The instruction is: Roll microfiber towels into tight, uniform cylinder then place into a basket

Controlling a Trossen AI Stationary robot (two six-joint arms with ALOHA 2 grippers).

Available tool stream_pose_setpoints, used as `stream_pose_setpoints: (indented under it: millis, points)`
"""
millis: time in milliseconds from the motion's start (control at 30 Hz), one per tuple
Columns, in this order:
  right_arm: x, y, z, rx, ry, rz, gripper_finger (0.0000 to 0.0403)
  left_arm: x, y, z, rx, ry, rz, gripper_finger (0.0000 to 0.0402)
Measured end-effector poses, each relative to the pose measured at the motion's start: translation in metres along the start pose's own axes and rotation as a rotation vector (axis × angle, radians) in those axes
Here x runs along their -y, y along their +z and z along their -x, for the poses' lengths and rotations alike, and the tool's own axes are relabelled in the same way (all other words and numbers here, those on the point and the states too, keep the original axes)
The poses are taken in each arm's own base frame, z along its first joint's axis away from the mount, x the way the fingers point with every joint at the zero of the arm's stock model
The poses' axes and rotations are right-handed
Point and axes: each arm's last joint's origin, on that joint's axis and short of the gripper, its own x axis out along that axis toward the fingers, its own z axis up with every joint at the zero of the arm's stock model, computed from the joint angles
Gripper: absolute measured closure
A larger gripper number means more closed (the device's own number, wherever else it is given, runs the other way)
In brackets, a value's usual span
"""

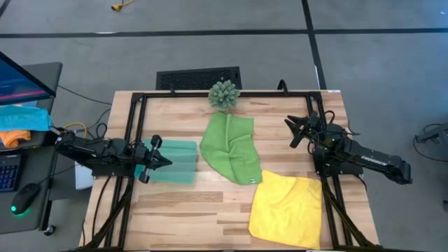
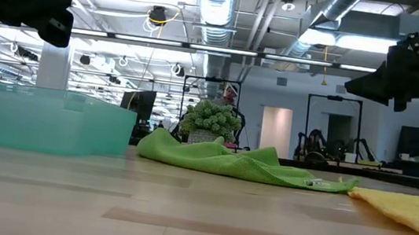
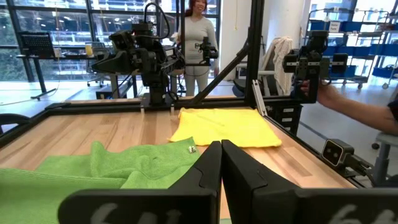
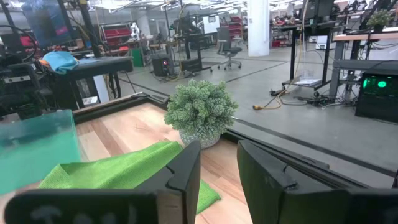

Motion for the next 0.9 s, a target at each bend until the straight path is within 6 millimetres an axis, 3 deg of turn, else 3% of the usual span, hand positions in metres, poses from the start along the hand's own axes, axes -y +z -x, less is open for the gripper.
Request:
stream_pose_setpoints:
  millis: [900]
  points:
    - [0.0000,0.0000,0.0000,0.000,0.000,0.016,0.0274,0.0000,0.0000,0.0000,0.000,0.000,0.000,0.0401]
